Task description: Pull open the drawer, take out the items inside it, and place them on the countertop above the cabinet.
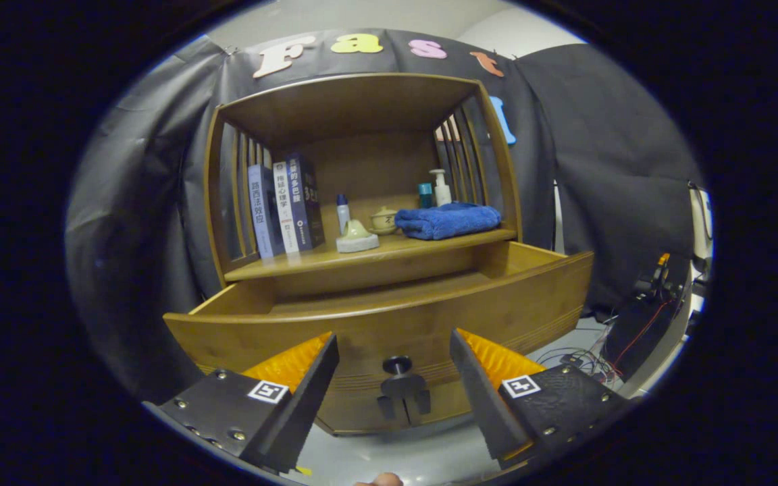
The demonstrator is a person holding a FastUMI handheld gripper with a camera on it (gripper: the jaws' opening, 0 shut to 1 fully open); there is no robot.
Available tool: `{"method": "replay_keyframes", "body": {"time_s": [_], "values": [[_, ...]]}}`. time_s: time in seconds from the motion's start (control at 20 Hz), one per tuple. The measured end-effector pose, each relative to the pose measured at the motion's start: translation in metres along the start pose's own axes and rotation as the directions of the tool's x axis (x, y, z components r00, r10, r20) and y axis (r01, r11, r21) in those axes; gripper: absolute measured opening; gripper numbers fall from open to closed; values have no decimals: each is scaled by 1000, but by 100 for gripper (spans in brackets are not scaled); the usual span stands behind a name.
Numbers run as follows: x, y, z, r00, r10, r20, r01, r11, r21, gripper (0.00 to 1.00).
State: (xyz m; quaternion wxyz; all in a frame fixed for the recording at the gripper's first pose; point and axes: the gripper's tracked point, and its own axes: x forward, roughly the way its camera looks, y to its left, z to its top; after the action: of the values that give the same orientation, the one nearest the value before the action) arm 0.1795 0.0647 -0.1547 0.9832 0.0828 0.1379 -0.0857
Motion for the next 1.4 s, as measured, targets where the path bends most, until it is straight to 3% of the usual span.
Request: {"method": "replay_keyframes", "body": {"time_s": [0.25, 0.75, 1.4], "values": [[11, 11, -26, 998, 43, -48, -44, 999, -16, 99], [23, 21, -30, 993, 96, -64, -97, 995, -22, 99], [70, 32, -16, 993, 86, -87, -85, 996, 9, 99]]}}
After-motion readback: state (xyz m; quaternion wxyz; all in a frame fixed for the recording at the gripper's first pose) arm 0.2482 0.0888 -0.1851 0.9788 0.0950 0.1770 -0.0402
